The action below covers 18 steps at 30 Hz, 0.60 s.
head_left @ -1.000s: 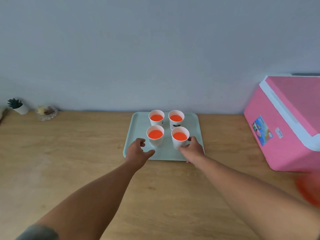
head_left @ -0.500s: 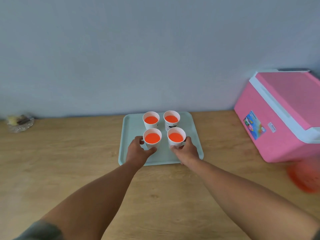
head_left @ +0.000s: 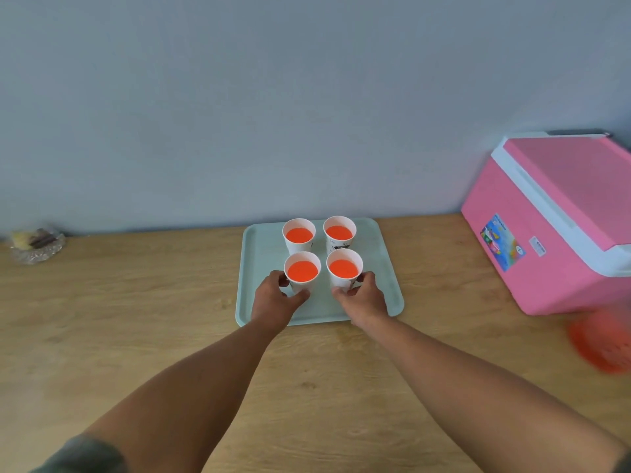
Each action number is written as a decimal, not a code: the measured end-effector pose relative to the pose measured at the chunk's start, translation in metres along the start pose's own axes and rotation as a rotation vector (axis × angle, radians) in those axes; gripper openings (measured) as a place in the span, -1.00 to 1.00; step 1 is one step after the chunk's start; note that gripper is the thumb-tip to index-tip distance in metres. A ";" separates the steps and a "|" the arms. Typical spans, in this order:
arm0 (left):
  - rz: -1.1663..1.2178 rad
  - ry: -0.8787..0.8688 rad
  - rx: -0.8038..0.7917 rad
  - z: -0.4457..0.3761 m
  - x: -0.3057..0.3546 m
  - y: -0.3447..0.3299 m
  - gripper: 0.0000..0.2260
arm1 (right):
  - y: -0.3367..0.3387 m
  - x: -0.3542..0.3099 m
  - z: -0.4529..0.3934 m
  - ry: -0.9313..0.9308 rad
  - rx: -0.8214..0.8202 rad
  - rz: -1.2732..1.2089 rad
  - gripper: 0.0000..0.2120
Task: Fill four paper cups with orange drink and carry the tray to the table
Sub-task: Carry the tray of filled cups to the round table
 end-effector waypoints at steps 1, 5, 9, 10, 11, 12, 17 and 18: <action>-0.009 -0.007 -0.004 0.001 -0.001 0.001 -0.50 | 0.000 0.003 -0.001 -0.004 -0.012 0.006 -0.46; -0.115 -0.097 -0.019 0.000 -0.002 0.016 -0.48 | 0.021 0.017 -0.001 0.041 0.012 0.100 -0.51; -0.305 -0.155 0.058 -0.005 -0.009 0.047 -0.52 | 0.054 0.042 -0.006 0.030 0.113 0.262 -0.58; -0.366 -0.138 0.082 -0.007 -0.013 0.056 -0.52 | 0.062 0.048 -0.007 0.016 0.132 0.294 -0.58; -0.421 -0.109 0.103 -0.009 -0.017 0.063 -0.52 | 0.068 0.053 -0.009 0.002 0.140 0.324 -0.58; -0.460 -0.076 0.117 -0.011 -0.022 0.071 -0.52 | 0.073 0.056 -0.011 -0.011 0.139 0.354 -0.58; -0.443 0.066 0.086 -0.015 -0.050 0.086 -0.50 | 0.081 0.071 -0.023 -0.060 0.045 0.411 -0.40; -0.419 0.083 0.079 -0.015 -0.053 0.086 -0.51 | 0.080 0.072 -0.025 -0.058 0.021 0.399 -0.39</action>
Point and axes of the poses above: each hand's wrist, its own z-axis away from the middle knuckle, its own y-axis out of the back of the hand, x = y × z, the point moved 7 cm from there along -z, towards the middle knuckle, and after that the axes turned 9 degrees about z, right-handed, at the moved point
